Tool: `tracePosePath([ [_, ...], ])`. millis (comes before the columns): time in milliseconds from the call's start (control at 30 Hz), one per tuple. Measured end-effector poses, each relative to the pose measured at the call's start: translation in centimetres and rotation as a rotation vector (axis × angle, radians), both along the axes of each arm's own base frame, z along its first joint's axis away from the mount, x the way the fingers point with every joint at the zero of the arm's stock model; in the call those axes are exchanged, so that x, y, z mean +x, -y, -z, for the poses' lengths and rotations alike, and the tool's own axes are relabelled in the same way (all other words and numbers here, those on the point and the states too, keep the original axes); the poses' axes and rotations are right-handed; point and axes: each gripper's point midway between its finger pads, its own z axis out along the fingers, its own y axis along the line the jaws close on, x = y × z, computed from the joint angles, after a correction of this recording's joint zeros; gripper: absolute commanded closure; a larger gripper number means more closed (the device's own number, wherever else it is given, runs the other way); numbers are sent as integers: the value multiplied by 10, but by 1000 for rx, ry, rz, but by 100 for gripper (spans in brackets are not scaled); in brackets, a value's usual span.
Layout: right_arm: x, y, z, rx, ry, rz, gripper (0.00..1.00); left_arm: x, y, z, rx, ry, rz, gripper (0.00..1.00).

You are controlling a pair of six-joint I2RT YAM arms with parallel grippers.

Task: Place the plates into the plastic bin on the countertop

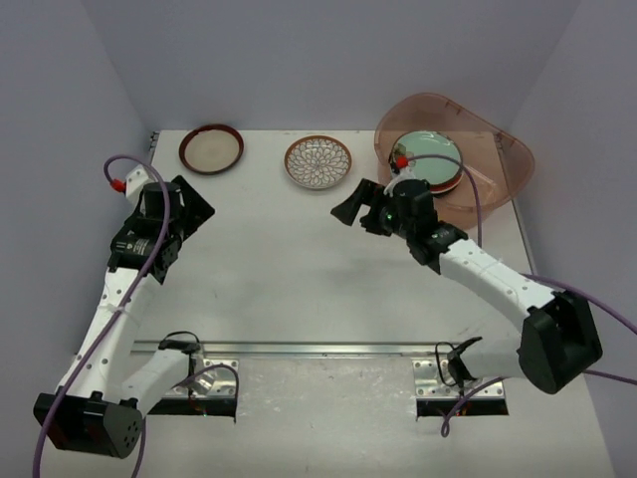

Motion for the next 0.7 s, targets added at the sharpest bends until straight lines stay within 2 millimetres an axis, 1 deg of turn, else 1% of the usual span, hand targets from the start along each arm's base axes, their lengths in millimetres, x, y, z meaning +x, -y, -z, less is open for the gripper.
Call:
tracePosePath([
  [33,-6,0,18,5,-33,21,1,2,0,-3,-7,0,-5,0],
  [67,-6,3,34,5,-72,56,1,5,2,-6,-12,2,0,0],
  [167,9,3,70,5,-150,138,1,11,7,-10,-15,6,38,0],
  [267,29,-11,101,-2,-217,186,1,12,10,-6,7,3,84,0],
  [333,41,-18,117,6,-237,215,1,9,11,6,23,-19,104,0],
  [433,44,-22,140,1,-289,252,1,0,10,32,39,-83,124,0],
  [500,45,-25,150,0,-312,265,1,-2,10,43,40,-114,128,0],
  [567,44,-27,152,14,-324,271,1,4,13,46,10,-109,117,0],
  [633,40,-31,149,41,-322,262,1,18,15,49,-54,-92,91,0],
  [700,29,-34,145,77,-319,226,1,38,17,57,-144,-90,71,0],
])
